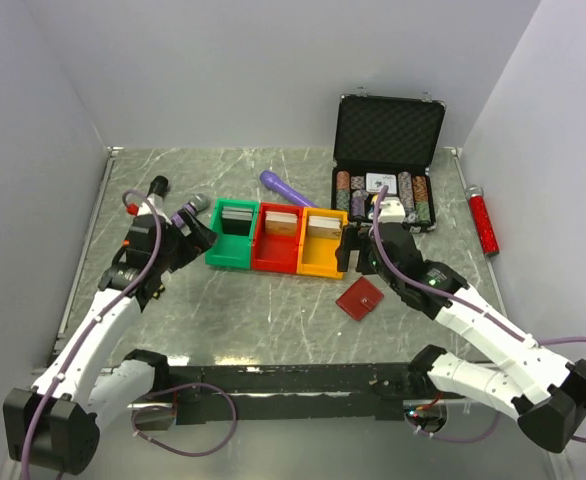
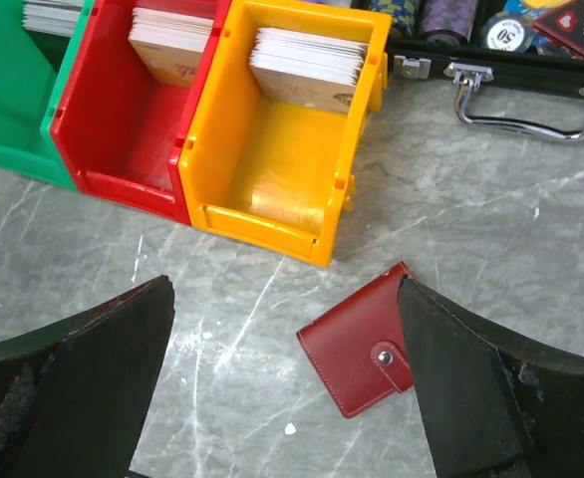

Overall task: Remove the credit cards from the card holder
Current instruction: Move the card holder to the center of the board.

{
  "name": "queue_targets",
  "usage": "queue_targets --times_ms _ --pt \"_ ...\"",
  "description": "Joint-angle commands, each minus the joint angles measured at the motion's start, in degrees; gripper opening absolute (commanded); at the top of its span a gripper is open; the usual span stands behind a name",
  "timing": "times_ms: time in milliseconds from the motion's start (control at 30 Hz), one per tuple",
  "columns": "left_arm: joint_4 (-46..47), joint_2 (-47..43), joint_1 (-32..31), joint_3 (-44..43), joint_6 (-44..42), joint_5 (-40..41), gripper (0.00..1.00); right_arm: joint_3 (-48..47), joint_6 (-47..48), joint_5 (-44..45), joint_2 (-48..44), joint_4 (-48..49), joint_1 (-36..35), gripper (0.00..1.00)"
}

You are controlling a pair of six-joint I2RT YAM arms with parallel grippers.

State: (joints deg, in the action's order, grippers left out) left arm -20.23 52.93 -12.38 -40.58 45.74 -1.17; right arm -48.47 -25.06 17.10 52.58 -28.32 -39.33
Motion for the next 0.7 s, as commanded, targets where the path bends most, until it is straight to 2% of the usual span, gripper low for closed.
queue_targets --times_ms 0,100,267,400,500,667 --pt "6.7 -4.8 0.1 1.9 -0.9 -5.8 0.97 1.7 -1.9 2.6 -1.9 2.3 0.3 1.0" --pt "10.6 -6.3 0.1 3.4 -1.3 -7.4 0.97 2.8 -1.3 2.9 -3.5 3.4 0.6 1.0" --pt "9.2 -2.7 0.1 1.2 -2.8 -7.8 0.97 1.2 -1.4 1.3 -3.1 -0.4 2.4 1.0" --pt "10.1 -1.1 -0.4 1.9 -3.2 -9.5 0.97 4.5 -4.4 -7.2 -4.1 -3.1 11.3 1.0" --pt "9.3 -1.2 -4.8 1.5 -4.6 -6.1 0.99 10.2 -7.5 -14.2 -6.7 -1.4 19.0 0.99" --pt "8.5 -1.6 -11.8 0.9 -4.4 -1.7 0.99 15.7 -12.0 -19.4 -7.1 1.2 22.9 0.95"
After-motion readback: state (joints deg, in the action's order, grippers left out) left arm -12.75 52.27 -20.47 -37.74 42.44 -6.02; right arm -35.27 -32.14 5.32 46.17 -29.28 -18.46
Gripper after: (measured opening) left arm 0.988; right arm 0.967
